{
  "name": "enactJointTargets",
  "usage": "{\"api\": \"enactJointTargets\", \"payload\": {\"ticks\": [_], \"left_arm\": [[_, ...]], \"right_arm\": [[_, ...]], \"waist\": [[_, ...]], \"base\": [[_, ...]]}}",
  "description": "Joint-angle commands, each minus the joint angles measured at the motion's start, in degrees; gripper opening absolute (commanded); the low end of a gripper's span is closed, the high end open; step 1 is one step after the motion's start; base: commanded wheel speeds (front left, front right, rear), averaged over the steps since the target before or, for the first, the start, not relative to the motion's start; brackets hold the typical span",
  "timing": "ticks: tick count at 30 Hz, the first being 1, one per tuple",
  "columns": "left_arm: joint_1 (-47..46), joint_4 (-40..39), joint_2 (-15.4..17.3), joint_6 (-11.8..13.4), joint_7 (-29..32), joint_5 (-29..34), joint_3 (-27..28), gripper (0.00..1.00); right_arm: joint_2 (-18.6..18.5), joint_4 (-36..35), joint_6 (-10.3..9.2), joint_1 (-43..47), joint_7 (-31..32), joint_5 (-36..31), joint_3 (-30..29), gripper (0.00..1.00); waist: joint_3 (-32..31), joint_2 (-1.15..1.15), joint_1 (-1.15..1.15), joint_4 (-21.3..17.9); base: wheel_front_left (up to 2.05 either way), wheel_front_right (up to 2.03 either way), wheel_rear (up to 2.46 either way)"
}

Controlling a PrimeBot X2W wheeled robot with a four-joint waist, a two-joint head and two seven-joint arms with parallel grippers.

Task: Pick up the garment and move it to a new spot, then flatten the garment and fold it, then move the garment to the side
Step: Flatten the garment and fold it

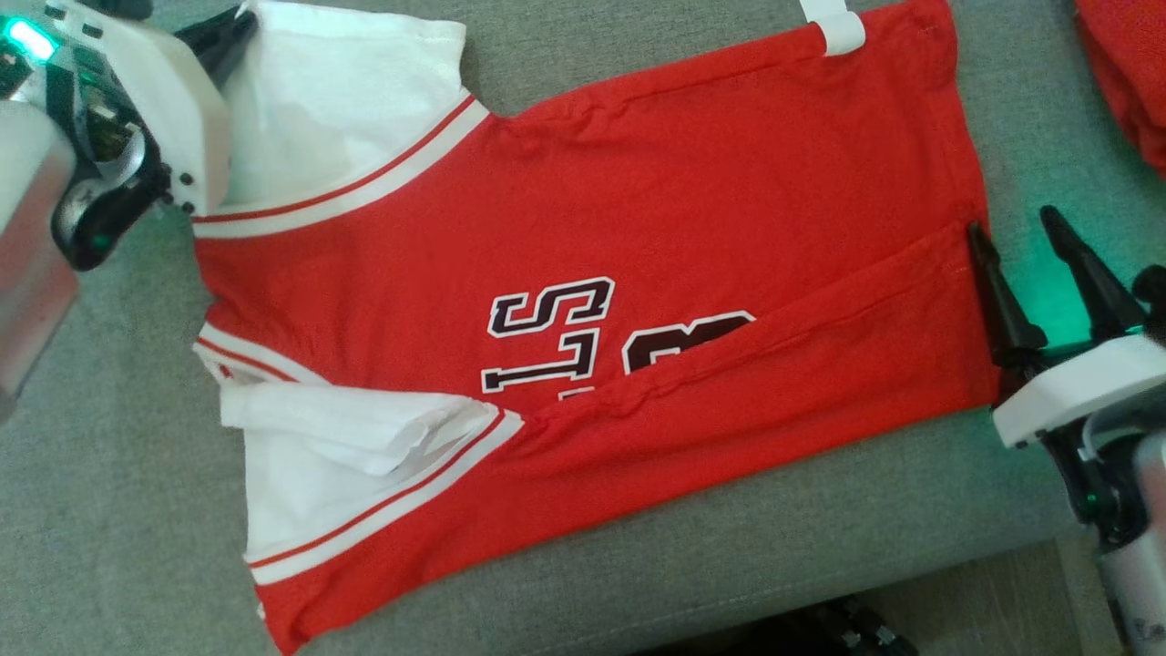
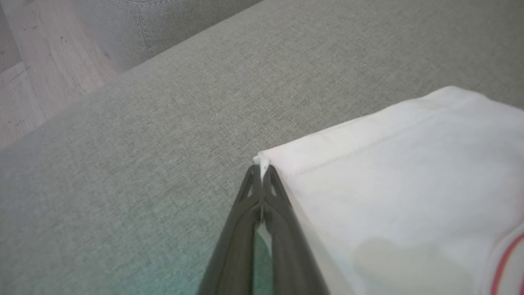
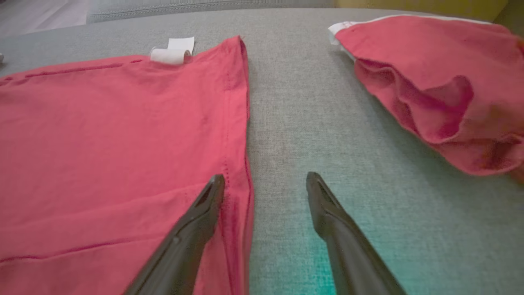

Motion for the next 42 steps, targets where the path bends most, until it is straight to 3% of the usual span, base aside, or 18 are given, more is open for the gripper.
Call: {"api": "enactJointTargets", "payload": {"ticks": [1,9,22,25,29,30,35,42], "left_arm": [[-3.0,-0.9,3.2,0.1,-0.4,-0.5,1.2,0.0],[-5.9,-2.1,4.2,0.1,-3.9,-3.0,-2.9,0.0],[-10.5,-3.7,2.7,0.1,-7.8,-5.3,-9.0,0.0],[-11.3,-3.9,2.4,0.1,-8.4,-5.8,-9.9,0.0],[-11.7,-3.8,2.0,0.1,-9.2,-6.4,-10.8,0.0],[-11.8,-3.8,2.0,0.1,-9.3,-6.5,-11.0,0.0],[-13.1,-4.0,2.3,0.1,-12.3,-5.1,-11.6,0.0],[-18.0,-1.0,1.6,0.1,-22.7,-1.7,-11.2,0.0]], "right_arm": [[-0.7,-1.7,0.37,-0.7,-0.7,0.2,0.1,1.0],[-1.9,-0.4,0.37,-10.8,2.8,3.0,3.9,1.0],[-2.9,15.3,0.37,-25.2,8.4,5.7,8.8,1.0],[-3.0,18.0,0.37,-26.9,8.4,6.9,10.2,0.79],[-3.6,20.0,0.37,-28.6,7.1,7.5,12.0,0.07],[-3.8,20.3,0.37,-28.9,6.8,7.7,12.4,0.0],[-4.4,21.1,0.37,-30.9,4.3,8.3,13.0,0.0],[-5.0,21.5,0.37,-34.9,0.7,9.9,10.6,0.0]], "waist": [[0.0,0.0,0.0,-0.1],[-1.1,0.0,0.0,0.9],[-1.1,0.0,0.0,4.7],[-1.1,0.0,0.0,5.3],[-1.1,0.0,0.0,5.7],[-1.1,0.0,0.0,5.7],[-1.2,0.0,0.0,5.8],[-1.8,0.0,0.0,6.4]], "base": [[0.0,0.0,0.0],[0.0,0.0,0.0],[0.0,0.0,0.0],[0.0,0.0,0.0],[0.0,0.0,0.0],[0.0,0.0,0.0],[0.0,0.0,0.0],[0.0,0.0,0.0]]}}
